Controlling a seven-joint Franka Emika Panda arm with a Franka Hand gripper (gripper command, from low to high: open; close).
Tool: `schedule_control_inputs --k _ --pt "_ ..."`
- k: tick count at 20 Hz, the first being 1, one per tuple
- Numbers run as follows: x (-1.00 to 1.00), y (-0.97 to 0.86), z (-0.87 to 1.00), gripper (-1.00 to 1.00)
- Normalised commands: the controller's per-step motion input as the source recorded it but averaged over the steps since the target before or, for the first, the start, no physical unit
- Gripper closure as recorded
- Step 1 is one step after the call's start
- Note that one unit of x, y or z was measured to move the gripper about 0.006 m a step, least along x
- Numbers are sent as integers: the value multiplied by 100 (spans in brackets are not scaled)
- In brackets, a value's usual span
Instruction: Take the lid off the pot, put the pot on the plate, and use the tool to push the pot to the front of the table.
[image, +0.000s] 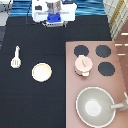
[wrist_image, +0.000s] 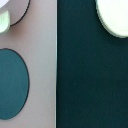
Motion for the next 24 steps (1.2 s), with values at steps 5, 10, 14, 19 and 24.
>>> schedule_control_inputs --k 5,10,14,19,24 --pt "24 70 18 -100" --pt "63 84 27 -100" --pt "72 77 27 -100" --pt "91 52 28 -100" --pt "100 28 17 -100"
